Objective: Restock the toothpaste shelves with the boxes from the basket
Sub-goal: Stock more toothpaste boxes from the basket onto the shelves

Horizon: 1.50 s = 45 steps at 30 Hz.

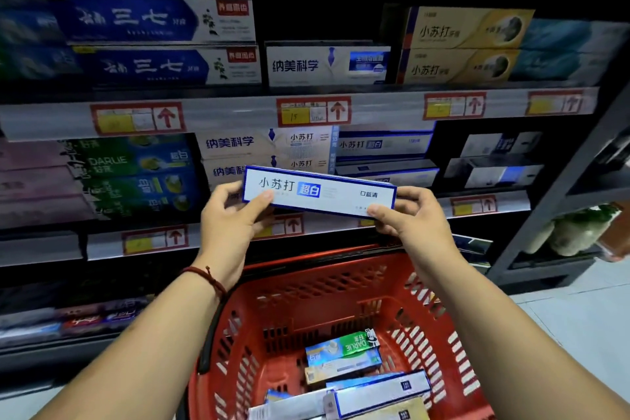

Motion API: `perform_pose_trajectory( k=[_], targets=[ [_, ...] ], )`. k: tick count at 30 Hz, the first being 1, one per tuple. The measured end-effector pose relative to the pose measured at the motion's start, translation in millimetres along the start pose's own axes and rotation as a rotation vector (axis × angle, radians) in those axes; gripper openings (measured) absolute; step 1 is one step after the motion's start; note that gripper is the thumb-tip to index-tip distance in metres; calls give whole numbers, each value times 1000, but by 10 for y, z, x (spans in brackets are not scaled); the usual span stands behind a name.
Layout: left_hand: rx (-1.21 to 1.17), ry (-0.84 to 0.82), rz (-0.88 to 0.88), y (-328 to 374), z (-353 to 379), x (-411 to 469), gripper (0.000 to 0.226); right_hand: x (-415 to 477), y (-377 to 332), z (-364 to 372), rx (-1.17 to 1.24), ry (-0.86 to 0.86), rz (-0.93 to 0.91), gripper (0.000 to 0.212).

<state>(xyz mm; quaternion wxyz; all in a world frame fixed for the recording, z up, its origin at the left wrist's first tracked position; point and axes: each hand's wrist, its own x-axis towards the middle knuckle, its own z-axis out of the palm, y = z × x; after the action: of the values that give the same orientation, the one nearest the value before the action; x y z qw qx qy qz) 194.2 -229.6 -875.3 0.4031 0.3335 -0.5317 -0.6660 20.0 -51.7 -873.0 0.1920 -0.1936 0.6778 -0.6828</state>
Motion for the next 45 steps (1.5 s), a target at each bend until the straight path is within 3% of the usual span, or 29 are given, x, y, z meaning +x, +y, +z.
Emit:
perform_pose_trajectory(
  k=[3, 6, 12, 18, 22, 25, 33, 39, 42, 45],
  targets=[
    [91, -5, 15, -68, 77, -48, 21, 46, 39, -31, -78, 113, -46, 35],
    [214, -32, 17, -99, 197, -110, 17, 87, 23, -117, -111, 159, -56, 33],
    [349, -125, 57, -158, 635, -216, 51, 210, -22, -437, -85, 264, -19, 38],
    [334, -181, 27, -244, 990, -151, 56, 503, -201, -723, -133, 301, -53, 23],
    [370, -252, 42, -245, 1211, -61, 59, 897, -352, -904, -80, 349, -58, 46],
    [380, -291, 37, -287, 1368, -9, 64, 1195, -284, -1037, -85, 354, -81, 36],
    [395, -202, 63, -385, 1479, 148, 69, 1449, -140, -973, -34, 336, -95, 19],
    [463, -207, 80, -496, 1462, 155, 70, 1486, 17, -768, -58, 300, -91, 58],
    [488, -149, 93, -543, 1486, 127, 68, 1468, 26, -706, -66, 299, -89, 49],
    [522, -37, 110, -547, 1501, 91, 53, 1464, 55, -672, -56, 319, -96, 25]
  ],
)
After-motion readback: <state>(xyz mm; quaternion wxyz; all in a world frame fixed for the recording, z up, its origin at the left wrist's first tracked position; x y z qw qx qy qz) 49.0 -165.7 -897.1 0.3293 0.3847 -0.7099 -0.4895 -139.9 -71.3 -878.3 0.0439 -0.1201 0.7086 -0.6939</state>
